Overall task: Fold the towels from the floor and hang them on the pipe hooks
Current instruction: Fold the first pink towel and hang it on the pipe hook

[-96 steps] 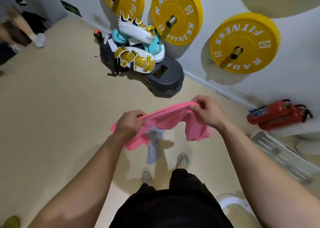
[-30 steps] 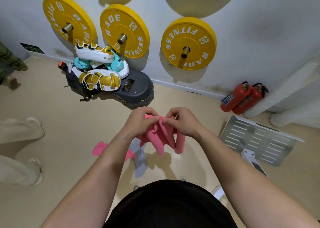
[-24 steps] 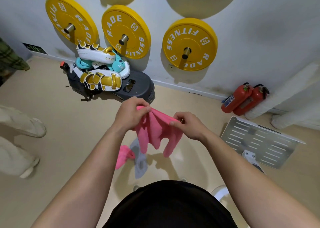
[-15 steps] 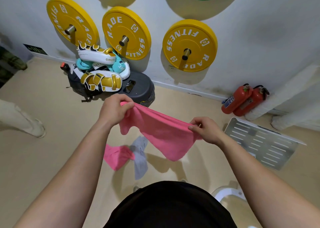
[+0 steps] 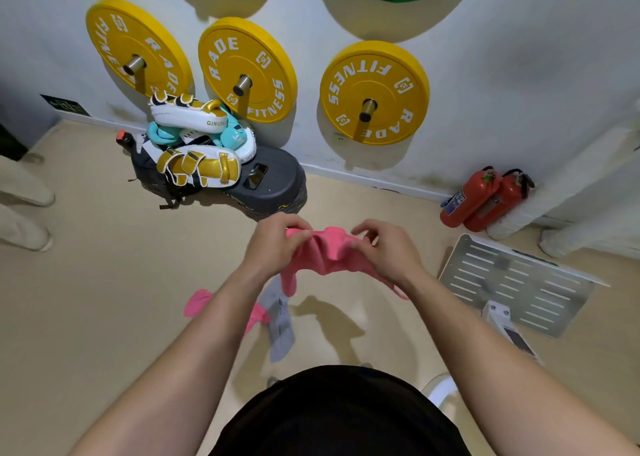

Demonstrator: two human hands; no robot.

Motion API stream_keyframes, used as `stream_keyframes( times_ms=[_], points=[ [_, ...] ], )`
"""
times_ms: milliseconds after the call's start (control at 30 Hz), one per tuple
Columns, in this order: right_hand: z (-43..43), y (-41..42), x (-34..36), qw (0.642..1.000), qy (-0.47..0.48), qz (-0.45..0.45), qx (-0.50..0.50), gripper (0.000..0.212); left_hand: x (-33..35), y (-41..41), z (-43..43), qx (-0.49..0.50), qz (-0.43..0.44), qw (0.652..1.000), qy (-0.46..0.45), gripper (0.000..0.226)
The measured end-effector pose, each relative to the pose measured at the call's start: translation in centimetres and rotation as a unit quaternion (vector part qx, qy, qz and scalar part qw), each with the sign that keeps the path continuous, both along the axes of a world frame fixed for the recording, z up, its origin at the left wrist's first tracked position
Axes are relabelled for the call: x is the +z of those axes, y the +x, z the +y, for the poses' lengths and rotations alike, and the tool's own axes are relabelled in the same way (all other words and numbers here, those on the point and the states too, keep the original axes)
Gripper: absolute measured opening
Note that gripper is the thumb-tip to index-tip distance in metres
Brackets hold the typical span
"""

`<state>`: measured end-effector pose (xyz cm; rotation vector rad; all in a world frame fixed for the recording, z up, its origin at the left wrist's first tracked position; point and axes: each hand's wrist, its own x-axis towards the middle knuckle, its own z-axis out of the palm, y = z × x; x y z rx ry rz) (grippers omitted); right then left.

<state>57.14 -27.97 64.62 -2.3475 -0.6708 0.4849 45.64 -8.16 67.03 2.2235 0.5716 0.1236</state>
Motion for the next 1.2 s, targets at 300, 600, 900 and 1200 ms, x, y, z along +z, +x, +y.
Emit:
stream_keyframes(
  times_ms=[300, 600, 900, 1200],
  points=[
    [2.9, -0.2, 0.6, 0.996, -0.036, 0.01, 0.086, 0.009, -0.7, 0.8, -2.1, -0.026, -0.026, 0.996, -0.08, 0.017],
    [1.3, 2.3, 0.5, 0.999, -0.036, 0.013, 0.037, 0.013, -2.4, -1.9, 1.8, 0.057, 0.011, 0.997, -0.059, 0.018],
    [1.0, 4.2, 0.8, 0.998, -0.054, 0.016, 0.007, 0.013, -2.7, -2.7, 3.7, 0.105, 0.02, 0.993, -0.056, 0.012],
    [1.3, 4.4, 1.1, 0.998, -0.04, 0.043, 0.009, 0.011, -1.7, -1.4, 3.9, 0.158, -0.061, 0.97, -0.172, 0.011]
  ],
)
